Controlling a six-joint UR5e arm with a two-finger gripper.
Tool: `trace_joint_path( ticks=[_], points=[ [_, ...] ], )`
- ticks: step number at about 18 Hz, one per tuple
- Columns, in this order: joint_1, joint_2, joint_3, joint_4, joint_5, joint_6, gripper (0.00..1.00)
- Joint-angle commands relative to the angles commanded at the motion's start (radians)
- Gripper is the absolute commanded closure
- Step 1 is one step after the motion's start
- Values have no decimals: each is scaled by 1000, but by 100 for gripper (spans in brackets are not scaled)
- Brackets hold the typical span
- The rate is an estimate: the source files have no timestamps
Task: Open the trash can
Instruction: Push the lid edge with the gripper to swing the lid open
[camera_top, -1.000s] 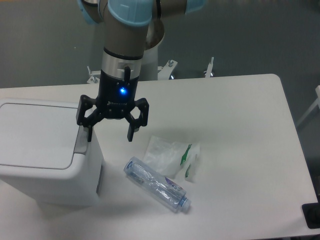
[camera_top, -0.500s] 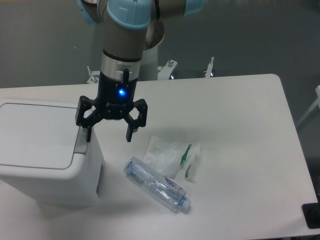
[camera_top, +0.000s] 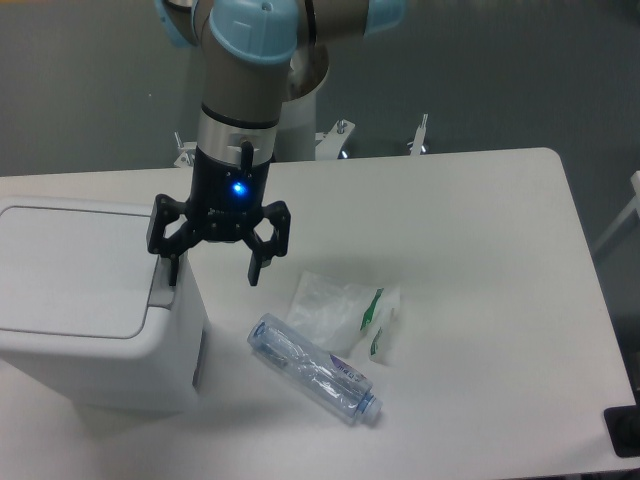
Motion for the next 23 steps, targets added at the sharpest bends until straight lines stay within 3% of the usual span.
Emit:
trace_joint_path(
  ticks=[14,19,23],
  points=[
    [2,3,5,0,0,5,0],
    [21,29,75,3,6,17,0],
    [109,28,141,9,18,61,0]
  ],
)
